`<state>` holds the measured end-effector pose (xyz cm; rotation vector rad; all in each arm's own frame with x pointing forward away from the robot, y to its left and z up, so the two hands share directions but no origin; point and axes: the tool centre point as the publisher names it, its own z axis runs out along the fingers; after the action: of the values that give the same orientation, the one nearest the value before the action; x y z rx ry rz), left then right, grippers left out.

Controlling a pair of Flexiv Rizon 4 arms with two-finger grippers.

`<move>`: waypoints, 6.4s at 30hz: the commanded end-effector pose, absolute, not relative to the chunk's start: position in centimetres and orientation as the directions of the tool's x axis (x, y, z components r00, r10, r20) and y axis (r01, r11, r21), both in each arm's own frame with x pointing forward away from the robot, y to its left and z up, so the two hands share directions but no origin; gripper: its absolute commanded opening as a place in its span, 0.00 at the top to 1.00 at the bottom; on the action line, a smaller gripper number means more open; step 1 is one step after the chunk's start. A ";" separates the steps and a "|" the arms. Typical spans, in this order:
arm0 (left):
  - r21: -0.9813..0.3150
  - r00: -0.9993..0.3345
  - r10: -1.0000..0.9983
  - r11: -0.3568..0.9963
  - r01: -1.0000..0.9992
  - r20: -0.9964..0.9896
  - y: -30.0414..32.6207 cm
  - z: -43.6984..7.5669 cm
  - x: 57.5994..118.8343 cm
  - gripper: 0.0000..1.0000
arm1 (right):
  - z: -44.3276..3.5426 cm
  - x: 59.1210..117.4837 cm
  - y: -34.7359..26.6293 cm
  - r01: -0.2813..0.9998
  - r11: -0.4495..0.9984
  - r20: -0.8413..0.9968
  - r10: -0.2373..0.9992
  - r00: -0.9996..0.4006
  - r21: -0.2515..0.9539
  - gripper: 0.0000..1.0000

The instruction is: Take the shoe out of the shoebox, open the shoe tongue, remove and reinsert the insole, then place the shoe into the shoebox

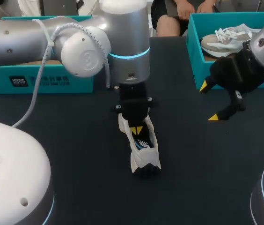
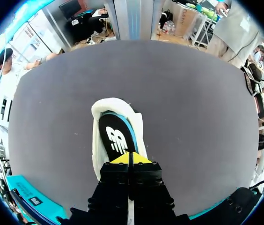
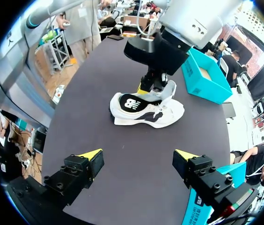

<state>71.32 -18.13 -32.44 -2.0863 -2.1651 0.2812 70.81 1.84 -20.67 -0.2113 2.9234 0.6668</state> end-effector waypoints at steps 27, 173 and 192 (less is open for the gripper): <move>-0.164 0.006 0.995 0.010 0.986 0.096 -18.8 -37.1 70.5 1.00 | -20.7 70.8 1.9 -0.166 0.893 -0.163 -0.106 -0.981 0.419 0.00; 0.204 -0.194 0.977 0.209 0.956 -0.090 -18.6 -34.6 73.6 0.00 | -20.7 70.8 1.9 -0.166 0.893 -0.163 -0.106 -0.981 0.419 0.00; 0.178 -0.173 0.983 0.181 0.967 -0.060 -18.5 -35.0 73.6 0.00 | -20.7 70.8 1.9 -0.166 0.893 -0.163 -0.106 -0.981 0.419 0.00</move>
<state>73.35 -18.41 -34.60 -2.1135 -2.5361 -0.1674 70.81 1.80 -20.67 -0.2127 2.9230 0.6689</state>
